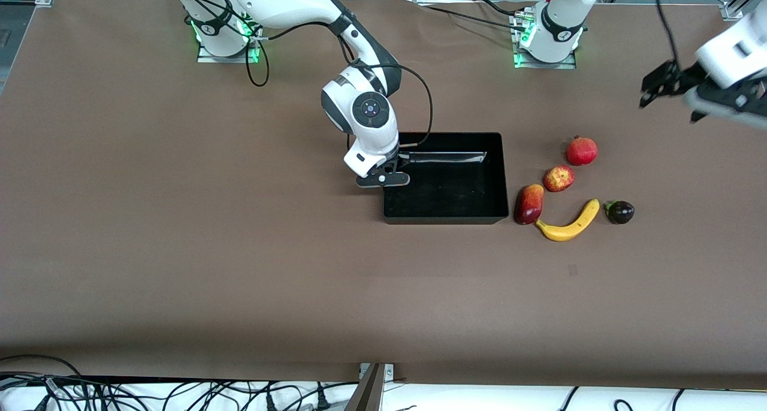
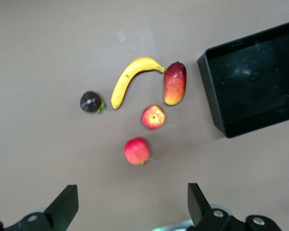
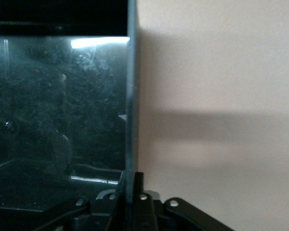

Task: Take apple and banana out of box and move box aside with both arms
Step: 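Drag the black box away from the fruits with the right gripper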

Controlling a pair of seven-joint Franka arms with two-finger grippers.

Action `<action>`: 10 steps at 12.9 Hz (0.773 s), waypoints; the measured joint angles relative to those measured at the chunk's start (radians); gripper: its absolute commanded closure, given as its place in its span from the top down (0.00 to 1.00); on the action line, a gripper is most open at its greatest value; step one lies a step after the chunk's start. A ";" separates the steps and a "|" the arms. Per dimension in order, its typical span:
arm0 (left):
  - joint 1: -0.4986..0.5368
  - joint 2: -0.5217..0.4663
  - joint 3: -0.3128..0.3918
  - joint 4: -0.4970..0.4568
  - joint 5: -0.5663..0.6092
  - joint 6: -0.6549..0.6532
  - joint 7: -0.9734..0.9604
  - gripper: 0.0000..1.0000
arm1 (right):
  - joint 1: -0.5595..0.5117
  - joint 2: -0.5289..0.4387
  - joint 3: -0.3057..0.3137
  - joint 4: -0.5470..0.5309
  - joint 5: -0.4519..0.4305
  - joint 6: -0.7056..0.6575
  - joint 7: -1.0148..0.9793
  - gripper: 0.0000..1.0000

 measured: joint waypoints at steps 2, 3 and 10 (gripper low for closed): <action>0.000 0.009 0.001 0.054 0.000 -0.042 -0.050 1.00 | -0.001 -0.023 -0.036 0.005 -0.001 -0.073 -0.011 0.00; 0.000 0.016 0.001 0.063 -0.003 -0.045 -0.069 1.00 | -0.002 -0.048 -0.072 0.005 -0.001 -0.147 -0.041 0.00; 0.008 0.059 0.012 0.101 -0.015 -0.045 -0.098 1.00 | -0.039 -0.259 -0.481 -0.166 -0.001 -0.329 -0.428 0.00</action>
